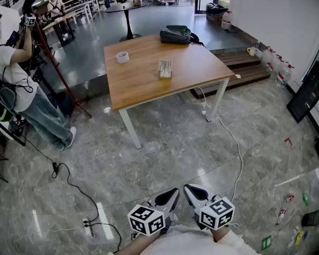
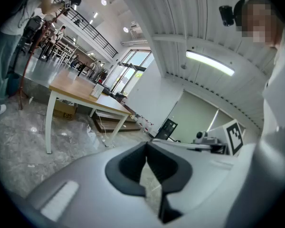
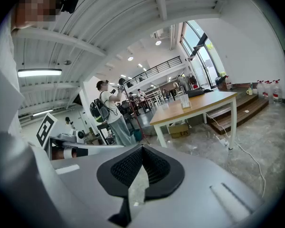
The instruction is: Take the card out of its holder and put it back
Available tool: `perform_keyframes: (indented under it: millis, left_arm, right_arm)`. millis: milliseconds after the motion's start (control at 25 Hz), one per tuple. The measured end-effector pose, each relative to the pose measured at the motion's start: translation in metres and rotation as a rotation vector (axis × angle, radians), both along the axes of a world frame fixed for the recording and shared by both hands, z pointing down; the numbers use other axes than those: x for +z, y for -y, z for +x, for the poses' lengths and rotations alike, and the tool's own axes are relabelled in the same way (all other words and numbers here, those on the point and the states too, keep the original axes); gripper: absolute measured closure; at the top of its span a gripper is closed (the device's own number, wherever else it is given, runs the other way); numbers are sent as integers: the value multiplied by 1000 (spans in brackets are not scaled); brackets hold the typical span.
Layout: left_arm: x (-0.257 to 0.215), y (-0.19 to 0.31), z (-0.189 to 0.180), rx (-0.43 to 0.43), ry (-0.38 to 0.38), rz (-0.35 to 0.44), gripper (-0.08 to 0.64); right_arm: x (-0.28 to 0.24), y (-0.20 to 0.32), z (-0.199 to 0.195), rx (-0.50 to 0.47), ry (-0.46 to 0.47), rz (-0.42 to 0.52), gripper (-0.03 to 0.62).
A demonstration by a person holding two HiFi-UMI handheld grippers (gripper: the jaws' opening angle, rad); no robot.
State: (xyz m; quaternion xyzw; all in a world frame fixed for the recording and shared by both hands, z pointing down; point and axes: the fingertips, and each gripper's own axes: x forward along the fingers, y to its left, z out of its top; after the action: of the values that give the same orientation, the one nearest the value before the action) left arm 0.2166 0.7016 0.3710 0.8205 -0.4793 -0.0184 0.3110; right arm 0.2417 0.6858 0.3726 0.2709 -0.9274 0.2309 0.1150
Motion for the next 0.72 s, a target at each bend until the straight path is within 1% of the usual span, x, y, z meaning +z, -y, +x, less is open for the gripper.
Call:
perform_keyframes:
  millis: [120,200,360,560,720]
  left_arm:
    - [5,11,-5,2,-6,-5,552]
    - [7,23,-13,-13,-14,-4,552]
    - [7,60,-32,-30,-24,2,552]
    - [2,125,-60,-7,-22,17,552]
    - [-5,180,-89,6,-45,19,552]
  right_arm:
    - [2,14,-4,14,2,12,597]
    - [5,25,-8,15,-1,11,597]
    - [6,60,-20,25,1,16,597]
    - [4,129,-45,64,9,26,597]
    - [2,188,-76,59,3,21,597]
